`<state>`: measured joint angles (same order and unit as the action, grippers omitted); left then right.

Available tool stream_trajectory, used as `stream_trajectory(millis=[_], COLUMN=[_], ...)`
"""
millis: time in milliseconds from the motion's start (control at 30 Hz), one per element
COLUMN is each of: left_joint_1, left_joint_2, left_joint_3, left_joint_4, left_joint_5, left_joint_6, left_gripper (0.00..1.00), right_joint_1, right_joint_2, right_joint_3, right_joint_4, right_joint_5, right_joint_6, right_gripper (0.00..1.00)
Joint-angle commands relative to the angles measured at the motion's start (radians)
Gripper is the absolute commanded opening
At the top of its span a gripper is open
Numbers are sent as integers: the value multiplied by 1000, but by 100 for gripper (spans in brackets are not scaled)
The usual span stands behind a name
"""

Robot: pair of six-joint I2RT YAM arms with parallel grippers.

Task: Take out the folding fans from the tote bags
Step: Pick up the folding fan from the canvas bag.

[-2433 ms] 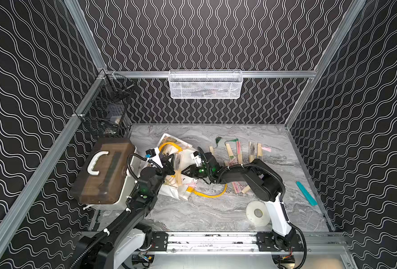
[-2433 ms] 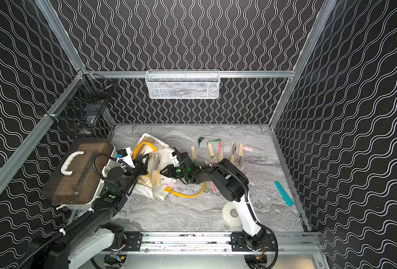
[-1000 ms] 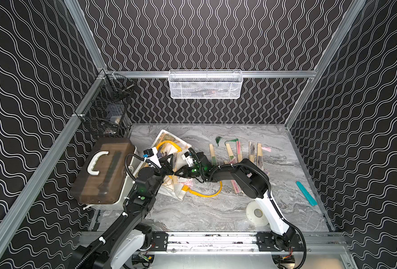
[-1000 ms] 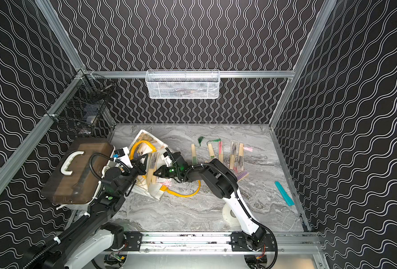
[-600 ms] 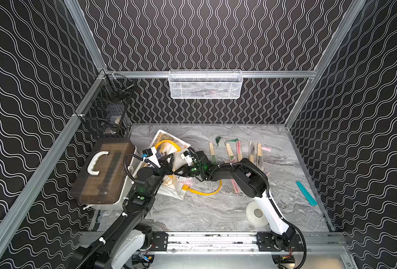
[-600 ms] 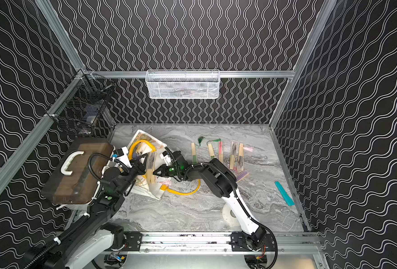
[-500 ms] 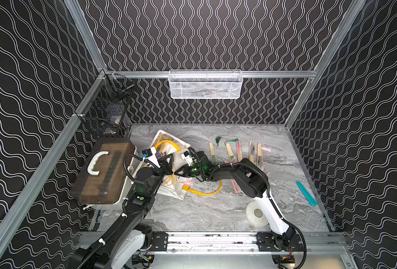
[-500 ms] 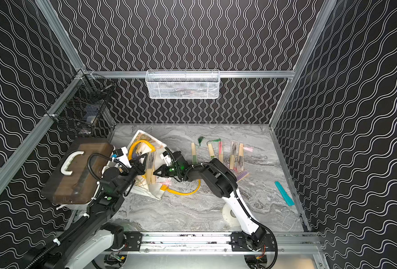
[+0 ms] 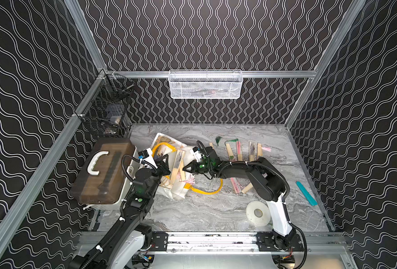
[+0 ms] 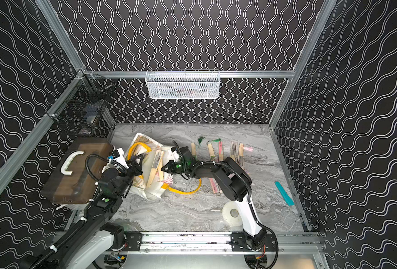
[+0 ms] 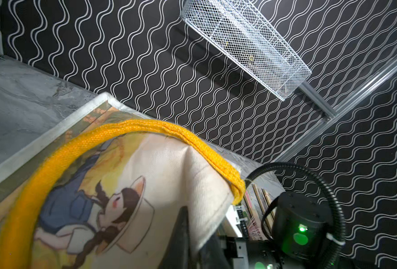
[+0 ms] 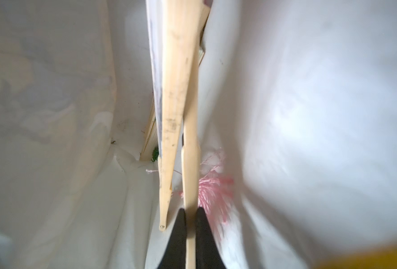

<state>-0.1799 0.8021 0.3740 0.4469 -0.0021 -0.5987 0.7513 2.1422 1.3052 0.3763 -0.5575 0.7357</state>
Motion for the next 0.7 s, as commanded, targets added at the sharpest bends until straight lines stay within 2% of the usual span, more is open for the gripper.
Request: stream_trajectory(millis=[0,133,333,433,533,667], left_joint_1=[3,3,3,2,3,3], left_joint_2=[-3,19,55,65,70,92], left_joint_3=[18,54,72,86,88,73], left_joint_4=[-9,-49,-36,-49,-44,12], left_joint_5=[-71,-86,-71,-87,-102,-57], left_joint_6=[13,29,14,11,-2,-31], left_gripper=[0,0,0,0,0,0], right_joint_1=[-15,-21,-27,-27,-26,-16], right_joint_2=[-41,-81,-113,-157,-185,-174], right_joint_3=[-6,14,51,47,72,161], right_joint_4=[-76,-171,-240,-288,-405,-562], right_joint_5=[63,78,-34,-46,22,105], right_joint_6=[-28,-80,-128,-158,-220,-325], right_gripper=[1,0,0,0,0,0])
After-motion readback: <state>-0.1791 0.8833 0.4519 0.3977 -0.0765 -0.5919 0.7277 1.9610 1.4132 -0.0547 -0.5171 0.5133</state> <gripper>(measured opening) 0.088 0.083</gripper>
